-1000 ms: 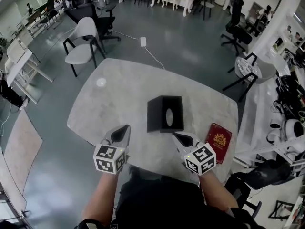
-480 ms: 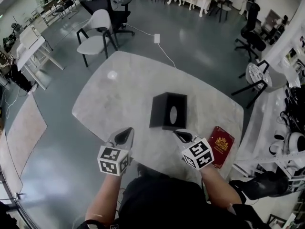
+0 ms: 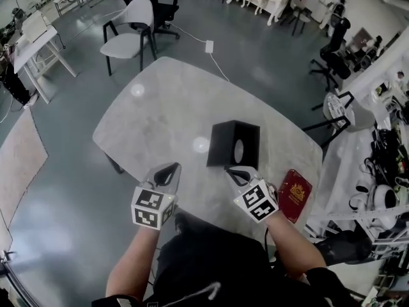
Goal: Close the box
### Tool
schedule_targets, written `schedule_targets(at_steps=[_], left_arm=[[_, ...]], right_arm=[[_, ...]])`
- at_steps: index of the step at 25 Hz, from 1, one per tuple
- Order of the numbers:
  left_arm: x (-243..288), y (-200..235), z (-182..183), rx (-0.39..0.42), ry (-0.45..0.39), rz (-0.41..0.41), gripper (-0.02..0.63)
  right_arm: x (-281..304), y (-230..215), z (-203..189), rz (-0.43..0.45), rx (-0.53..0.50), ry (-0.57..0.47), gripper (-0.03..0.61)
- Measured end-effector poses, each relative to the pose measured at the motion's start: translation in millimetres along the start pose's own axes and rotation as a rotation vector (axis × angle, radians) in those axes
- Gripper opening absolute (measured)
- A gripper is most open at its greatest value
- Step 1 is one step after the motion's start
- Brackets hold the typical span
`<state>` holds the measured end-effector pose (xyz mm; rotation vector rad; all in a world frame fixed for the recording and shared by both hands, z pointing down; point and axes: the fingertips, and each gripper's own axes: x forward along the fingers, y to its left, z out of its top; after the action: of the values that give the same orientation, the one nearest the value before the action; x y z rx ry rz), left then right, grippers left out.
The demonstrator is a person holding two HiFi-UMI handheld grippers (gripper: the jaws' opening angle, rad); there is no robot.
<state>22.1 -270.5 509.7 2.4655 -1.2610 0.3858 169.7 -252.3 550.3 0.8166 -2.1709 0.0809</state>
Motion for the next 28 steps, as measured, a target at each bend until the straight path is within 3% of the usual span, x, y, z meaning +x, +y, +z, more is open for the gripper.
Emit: schedule_targets(at_steps=[1,4,16,25,28], left_arm=[[-1,4,-3,-0.003,-0.001,-0.004,0.011],[2,15,-11,-0.022,0.003,-0.013,0.011],[32,24,-20,-0.031,-0.005,-0.020,0.011],[37,36,-40,-0.080,0.021,0.014,0.011],[36,42,-44,-0.094,0.027,0.019,0.011]], right_arm=[[5,2,-1,-0.001,-0.023,0.026,0.003],[20,6,-4,0.004,-0.081,0.101,0.102],[90,-2,-49,0.020,-0.466,0.294,0.200],[141,-9,-77,0.000,-0.836,0.377,0.221],[151,-7,-89,0.031,-0.915,0.437,0.221]])
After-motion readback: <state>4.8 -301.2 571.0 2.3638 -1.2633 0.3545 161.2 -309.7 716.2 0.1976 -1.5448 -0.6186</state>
